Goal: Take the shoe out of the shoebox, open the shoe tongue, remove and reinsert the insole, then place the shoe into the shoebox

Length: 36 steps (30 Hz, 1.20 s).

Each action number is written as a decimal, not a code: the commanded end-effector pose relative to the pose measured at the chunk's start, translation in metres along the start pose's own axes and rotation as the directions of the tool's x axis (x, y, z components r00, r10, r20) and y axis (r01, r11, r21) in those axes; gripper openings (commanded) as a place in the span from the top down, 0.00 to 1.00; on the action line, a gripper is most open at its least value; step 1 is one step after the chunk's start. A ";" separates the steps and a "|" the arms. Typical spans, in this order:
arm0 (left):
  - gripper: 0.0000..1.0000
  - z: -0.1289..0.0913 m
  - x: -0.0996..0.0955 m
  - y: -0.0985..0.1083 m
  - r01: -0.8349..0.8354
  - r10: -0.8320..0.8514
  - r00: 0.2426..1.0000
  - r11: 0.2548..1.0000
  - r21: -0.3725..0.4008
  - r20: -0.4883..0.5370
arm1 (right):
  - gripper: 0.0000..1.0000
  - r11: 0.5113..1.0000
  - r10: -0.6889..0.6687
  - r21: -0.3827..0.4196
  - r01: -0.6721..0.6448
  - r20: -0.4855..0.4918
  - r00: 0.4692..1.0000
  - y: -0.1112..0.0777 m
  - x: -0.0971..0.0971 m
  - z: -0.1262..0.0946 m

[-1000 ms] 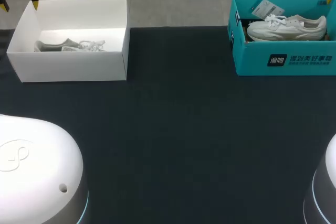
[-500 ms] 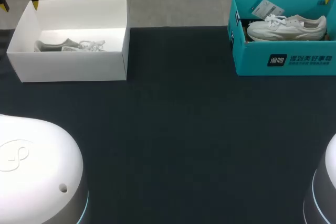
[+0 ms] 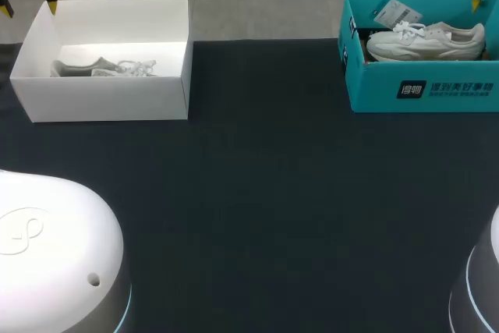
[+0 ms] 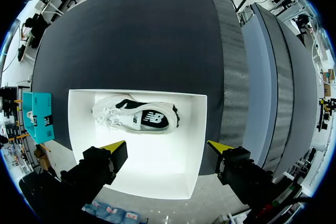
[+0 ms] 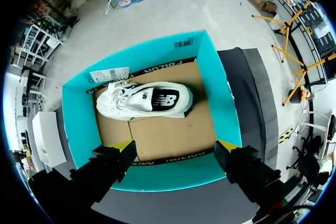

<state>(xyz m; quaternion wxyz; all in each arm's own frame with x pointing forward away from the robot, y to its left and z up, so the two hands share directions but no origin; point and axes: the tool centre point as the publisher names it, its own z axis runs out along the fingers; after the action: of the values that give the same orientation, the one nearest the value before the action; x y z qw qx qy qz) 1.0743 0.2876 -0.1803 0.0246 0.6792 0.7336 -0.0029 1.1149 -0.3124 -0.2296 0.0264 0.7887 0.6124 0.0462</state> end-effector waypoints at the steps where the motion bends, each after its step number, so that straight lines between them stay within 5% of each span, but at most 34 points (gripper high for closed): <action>1: 0.00 0.000 0.000 -0.001 0.001 -0.001 1.000 1.000 -0.003 -0.003 | 0.00 1.000 0.011 0.014 -0.010 -0.019 1.000 0.019 -0.002 0.032; 12: 0.00 0.000 0.000 -0.001 0.001 -0.001 1.000 1.000 -0.003 -0.003 | 0.00 0.999 -0.015 0.049 0.014 0.018 1.000 0.035 -0.020 0.068; 23: 0.00 0.000 0.000 -0.001 0.001 -0.001 1.000 1.000 -0.003 -0.003 | 0.00 0.997 0.065 0.024 -0.068 0.096 0.993 0.052 -0.013 0.084; 36: 0.00 0.000 0.000 -0.001 0.001 -0.001 1.000 1.000 -0.003 -0.003 | 0.00 0.984 0.177 -0.003 -0.177 0.108 0.978 0.044 -0.021 0.097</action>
<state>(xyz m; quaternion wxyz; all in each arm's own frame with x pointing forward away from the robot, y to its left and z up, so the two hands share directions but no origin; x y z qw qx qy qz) 1.0743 0.2875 -0.1803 0.0246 0.6792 0.7335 -0.0029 1.1646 -0.3434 -0.3159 0.0497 0.8409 0.5390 0.0013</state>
